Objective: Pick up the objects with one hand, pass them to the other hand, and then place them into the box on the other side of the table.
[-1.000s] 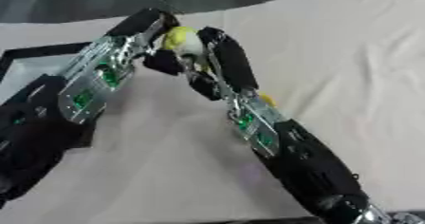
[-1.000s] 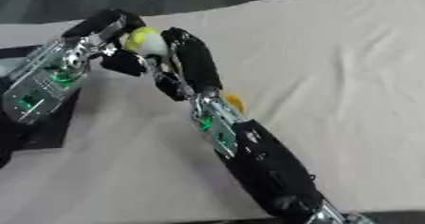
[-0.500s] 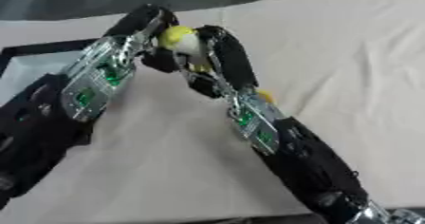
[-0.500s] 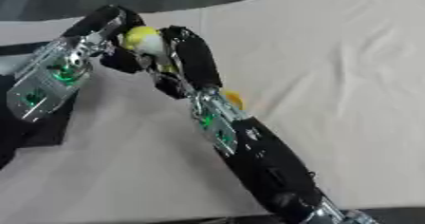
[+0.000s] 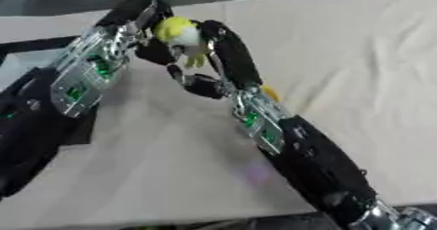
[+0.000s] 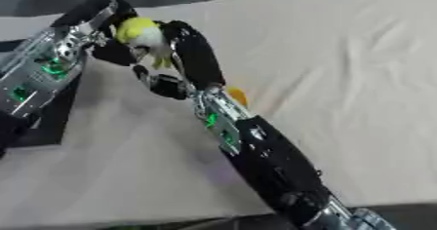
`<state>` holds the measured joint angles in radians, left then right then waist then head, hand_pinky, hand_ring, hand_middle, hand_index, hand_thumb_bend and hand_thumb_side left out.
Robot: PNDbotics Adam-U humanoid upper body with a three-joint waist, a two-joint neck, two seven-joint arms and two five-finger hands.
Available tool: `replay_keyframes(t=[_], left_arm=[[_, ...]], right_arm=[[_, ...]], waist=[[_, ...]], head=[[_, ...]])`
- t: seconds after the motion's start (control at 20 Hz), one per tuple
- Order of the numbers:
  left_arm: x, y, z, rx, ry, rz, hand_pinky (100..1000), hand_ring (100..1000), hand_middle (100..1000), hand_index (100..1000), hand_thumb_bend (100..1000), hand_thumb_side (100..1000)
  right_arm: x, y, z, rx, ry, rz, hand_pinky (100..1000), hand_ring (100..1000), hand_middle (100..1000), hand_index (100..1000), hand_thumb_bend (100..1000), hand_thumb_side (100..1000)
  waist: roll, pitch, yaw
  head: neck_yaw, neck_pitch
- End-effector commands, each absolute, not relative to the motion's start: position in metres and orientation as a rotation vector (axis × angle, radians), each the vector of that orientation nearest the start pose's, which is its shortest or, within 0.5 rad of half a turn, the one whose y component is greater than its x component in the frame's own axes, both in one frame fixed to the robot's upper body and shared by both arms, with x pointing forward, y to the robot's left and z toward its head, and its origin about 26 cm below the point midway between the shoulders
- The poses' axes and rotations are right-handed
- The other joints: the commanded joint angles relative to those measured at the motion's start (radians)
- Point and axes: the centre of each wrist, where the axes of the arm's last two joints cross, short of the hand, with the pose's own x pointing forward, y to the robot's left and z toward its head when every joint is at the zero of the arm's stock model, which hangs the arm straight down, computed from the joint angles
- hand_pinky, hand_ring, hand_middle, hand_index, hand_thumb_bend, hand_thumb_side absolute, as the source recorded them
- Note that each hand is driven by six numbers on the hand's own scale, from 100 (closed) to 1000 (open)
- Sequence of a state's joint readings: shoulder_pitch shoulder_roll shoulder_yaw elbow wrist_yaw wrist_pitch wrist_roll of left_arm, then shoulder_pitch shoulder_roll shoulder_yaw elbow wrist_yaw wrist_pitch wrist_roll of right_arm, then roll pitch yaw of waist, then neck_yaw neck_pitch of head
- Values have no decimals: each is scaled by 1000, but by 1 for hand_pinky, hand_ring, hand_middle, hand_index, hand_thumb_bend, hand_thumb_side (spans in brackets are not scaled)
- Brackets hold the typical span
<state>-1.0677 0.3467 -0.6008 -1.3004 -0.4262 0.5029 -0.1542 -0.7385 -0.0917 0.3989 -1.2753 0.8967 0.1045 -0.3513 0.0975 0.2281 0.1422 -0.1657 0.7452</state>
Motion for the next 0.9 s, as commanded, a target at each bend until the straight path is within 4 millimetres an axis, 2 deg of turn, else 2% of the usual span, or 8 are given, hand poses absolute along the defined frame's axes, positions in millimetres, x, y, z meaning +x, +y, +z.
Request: replay_keyframes(t=[0.05, 0.5, 0.9], left_arm=[[417, 116, 271, 730, -1645, -1164, 504, 570, 322, 336, 100, 100], [412, 179, 288, 789, -1573, -1003, 491, 582, 317, 332, 100, 100], [401, 229, 304, 836, -1581, -796, 482, 599, 316, 332, 100, 100]], right_arm=[[401, -86, 140, -961, -2112, 940, 795, 881, 725, 877, 609, 499], [397, -90, 157, -939, -2120, 954, 794, 878, 720, 874, 597, 434], [386, -93, 188, -856, -2155, 937, 788, 875, 709, 867, 561, 392]], waist=[[-2, -40, -1], [-6, -44, -13], [-17, -39, -24]], head=[[-1, 4], [12, 8], [42, -4]])
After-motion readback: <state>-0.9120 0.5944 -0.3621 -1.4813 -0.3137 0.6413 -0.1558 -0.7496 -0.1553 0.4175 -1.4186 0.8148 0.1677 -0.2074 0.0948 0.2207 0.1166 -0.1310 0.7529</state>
